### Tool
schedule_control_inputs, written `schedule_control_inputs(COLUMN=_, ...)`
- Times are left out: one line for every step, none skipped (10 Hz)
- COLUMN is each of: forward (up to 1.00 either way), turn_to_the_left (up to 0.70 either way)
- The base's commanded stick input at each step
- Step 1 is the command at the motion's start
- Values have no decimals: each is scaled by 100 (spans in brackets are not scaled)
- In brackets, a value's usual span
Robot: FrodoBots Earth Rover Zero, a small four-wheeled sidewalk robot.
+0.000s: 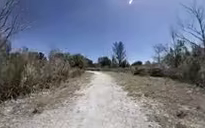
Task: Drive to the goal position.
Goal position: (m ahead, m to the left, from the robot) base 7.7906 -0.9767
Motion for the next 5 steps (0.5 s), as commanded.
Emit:
schedule_control_inputs(forward=70, turn_to_the_left=0)
schedule_control_inputs(forward=70, turn_to_the_left=0)
schedule_control_inputs(forward=70, turn_to_the_left=0)
schedule_control_inputs(forward=70, turn_to_the_left=0)
schedule_control_inputs(forward=70, turn_to_the_left=0)
